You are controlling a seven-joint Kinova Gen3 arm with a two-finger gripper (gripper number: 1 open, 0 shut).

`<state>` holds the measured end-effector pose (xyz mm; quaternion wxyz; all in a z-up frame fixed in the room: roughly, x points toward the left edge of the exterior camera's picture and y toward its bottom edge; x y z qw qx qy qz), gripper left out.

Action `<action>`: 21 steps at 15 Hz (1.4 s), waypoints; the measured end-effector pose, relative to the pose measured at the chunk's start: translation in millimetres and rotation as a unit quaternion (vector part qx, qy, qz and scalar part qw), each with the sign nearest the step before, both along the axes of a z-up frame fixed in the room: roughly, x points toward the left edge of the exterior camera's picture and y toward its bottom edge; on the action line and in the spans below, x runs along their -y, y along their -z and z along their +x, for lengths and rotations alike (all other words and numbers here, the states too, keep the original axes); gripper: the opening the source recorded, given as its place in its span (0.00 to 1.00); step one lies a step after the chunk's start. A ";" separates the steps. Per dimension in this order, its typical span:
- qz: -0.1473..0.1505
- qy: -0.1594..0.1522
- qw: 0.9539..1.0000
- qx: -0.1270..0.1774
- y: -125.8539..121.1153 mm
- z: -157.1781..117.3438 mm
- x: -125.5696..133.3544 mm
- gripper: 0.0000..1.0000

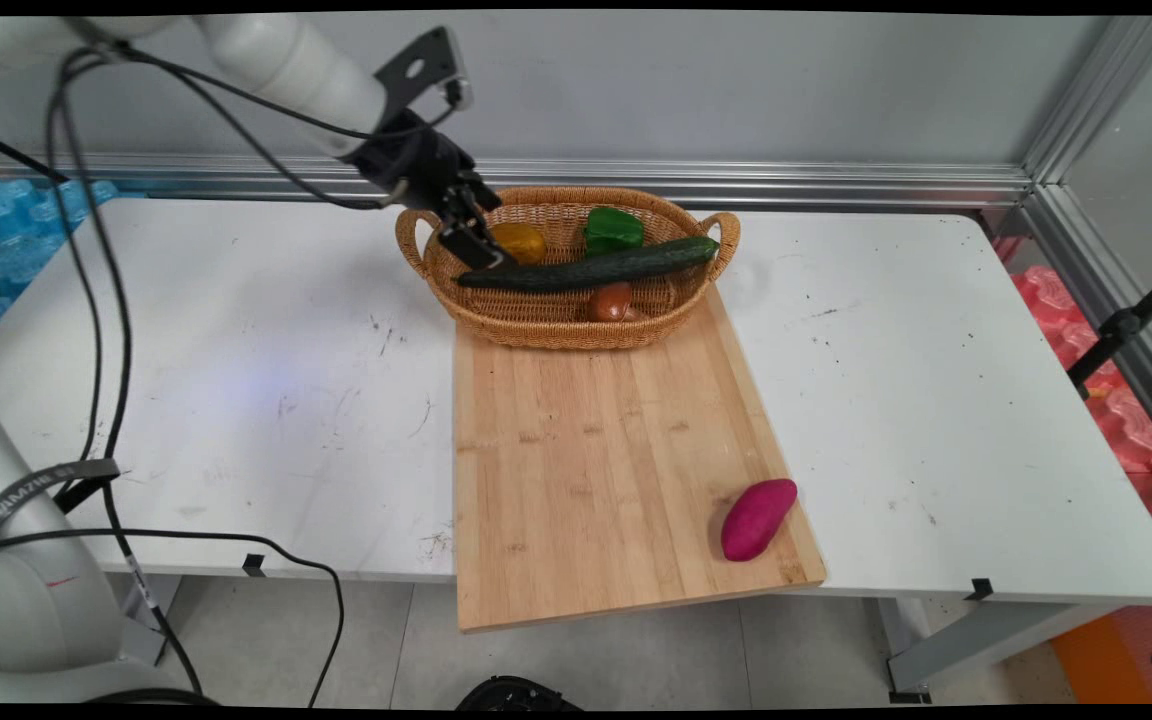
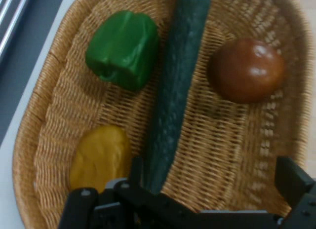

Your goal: Pick up the cucumber from the vegetable basket

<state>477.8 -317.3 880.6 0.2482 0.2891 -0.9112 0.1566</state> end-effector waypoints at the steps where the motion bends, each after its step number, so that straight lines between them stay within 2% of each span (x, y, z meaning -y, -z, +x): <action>1: -0.001 0.001 1.000 0.004 4.8 -3.4 8.3 1.00; 6: -0.002 0.007 1.000 0.020 26.7 -18.2 42.6 1.00; 12: 0.003 0.045 0.998 0.046 53.9 -38.8 77.0 1.00; 17: 0.012 0.073 0.995 0.060 70.1 -51.2 94.6 1.00; 18: 0.014 0.078 0.995 0.062 72.5 -53.0 97.0 0.00; 21: 0.019 0.088 0.994 0.068 77.2 -55.7 100.6 0.00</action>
